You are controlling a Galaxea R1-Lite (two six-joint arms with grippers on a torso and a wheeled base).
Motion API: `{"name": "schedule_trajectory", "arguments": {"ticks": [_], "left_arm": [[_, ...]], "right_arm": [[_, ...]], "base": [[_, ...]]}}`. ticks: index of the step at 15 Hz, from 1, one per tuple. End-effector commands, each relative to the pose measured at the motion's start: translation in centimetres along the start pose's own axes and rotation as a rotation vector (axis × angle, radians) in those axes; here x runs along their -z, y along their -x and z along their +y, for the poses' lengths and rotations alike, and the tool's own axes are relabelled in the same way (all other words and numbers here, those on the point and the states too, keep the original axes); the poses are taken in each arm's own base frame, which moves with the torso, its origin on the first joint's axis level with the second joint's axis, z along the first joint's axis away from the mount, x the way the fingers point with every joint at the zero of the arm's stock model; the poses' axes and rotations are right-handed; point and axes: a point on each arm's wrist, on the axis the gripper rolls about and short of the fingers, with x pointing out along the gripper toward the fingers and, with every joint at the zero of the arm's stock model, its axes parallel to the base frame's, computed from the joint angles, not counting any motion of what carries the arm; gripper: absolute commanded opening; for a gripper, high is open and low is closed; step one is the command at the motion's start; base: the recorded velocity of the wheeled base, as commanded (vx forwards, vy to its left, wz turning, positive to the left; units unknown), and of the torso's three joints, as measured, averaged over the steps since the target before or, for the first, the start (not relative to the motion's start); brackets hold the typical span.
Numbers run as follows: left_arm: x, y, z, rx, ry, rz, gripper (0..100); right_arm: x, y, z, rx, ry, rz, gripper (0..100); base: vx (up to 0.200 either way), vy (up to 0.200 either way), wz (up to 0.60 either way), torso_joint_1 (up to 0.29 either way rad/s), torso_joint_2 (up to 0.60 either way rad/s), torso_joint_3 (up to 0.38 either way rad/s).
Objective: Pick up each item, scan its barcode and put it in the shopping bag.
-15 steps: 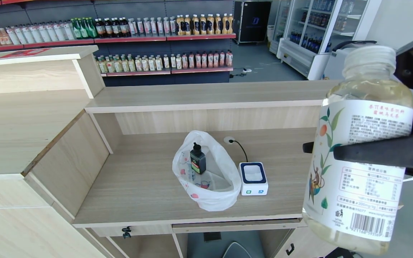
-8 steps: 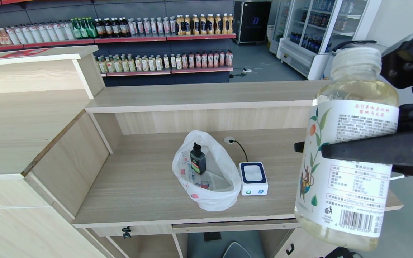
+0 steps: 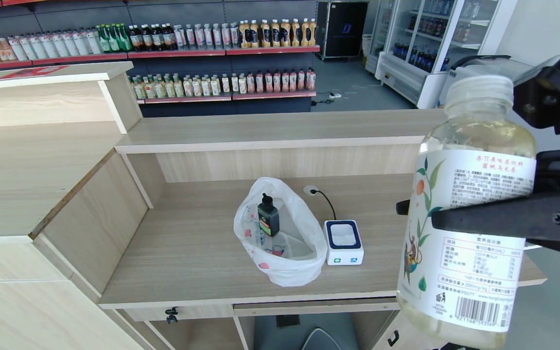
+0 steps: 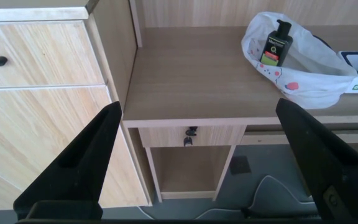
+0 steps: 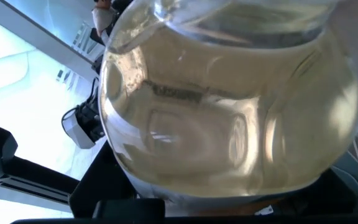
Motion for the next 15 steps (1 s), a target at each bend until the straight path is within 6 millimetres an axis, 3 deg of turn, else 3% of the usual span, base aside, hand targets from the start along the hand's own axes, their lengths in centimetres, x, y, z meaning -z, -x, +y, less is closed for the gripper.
{"name": "schedule_trajectory", "arguments": {"ticks": [1,15], "left_arm": [[0.0,-0.01,0.0,0.0,0.0,0.002,100],[0.0,-0.01,0.0,0.0,0.0,0.002,100]], "right_arm": [[0.13,-0.02,0.01,-0.003,0.0,0.003,0],[0.11,0.01,0.11,-0.003,0.018,0.002,0]], "base": [[0.0,0.0,0.0,0.0,0.0,0.0],[0.0,0.0,0.0,0.0,0.0,0.0]]}}
